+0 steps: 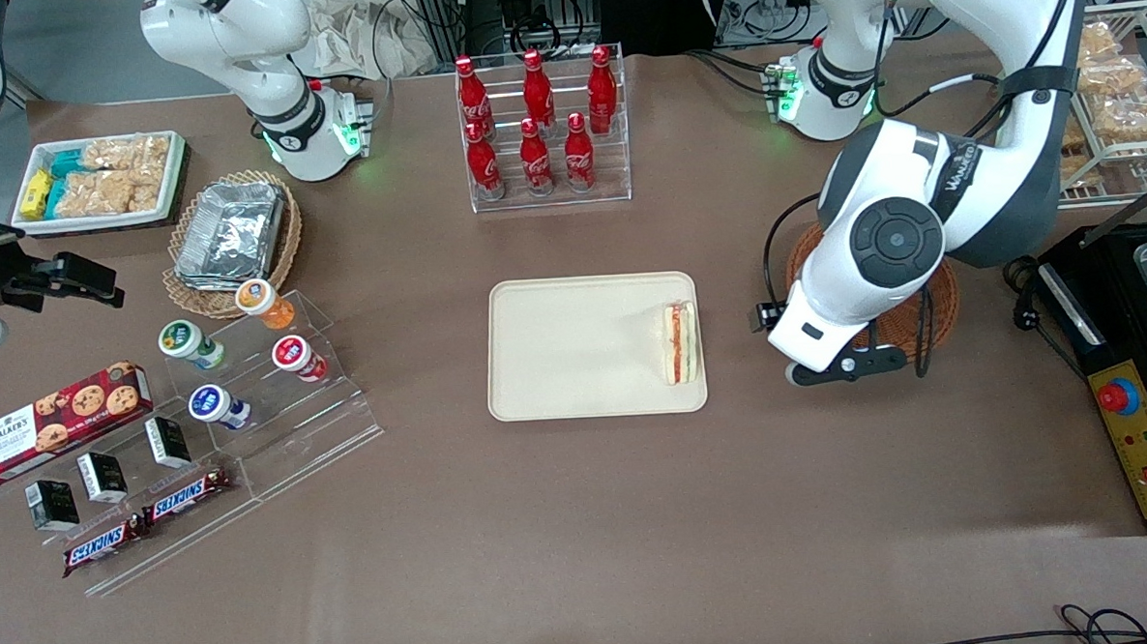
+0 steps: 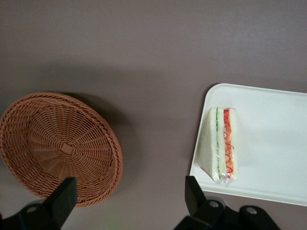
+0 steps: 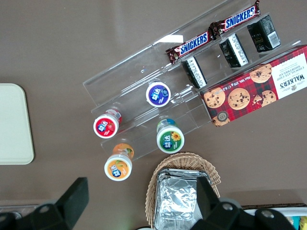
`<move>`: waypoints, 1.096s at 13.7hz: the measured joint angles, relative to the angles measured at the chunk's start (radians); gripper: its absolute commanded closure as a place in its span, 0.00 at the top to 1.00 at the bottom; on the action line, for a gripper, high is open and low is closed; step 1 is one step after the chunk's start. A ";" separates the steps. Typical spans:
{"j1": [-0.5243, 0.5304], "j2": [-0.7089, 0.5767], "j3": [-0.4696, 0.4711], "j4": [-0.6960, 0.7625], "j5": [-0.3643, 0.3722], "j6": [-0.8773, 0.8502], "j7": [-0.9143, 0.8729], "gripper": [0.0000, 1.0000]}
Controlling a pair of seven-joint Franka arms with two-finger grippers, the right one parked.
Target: Place sandwich from basket to tray
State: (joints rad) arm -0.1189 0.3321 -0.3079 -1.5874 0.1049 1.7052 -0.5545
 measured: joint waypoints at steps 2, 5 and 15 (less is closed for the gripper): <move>0.043 -0.010 0.003 0.002 0.011 0.000 0.072 1.00; 0.075 -0.052 0.069 0.007 0.012 -0.023 0.234 1.00; 0.079 -0.158 0.269 0.140 -0.038 -0.145 0.541 1.00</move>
State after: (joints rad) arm -0.0401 0.1742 -0.0384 -1.4478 0.0669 1.5598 -0.0136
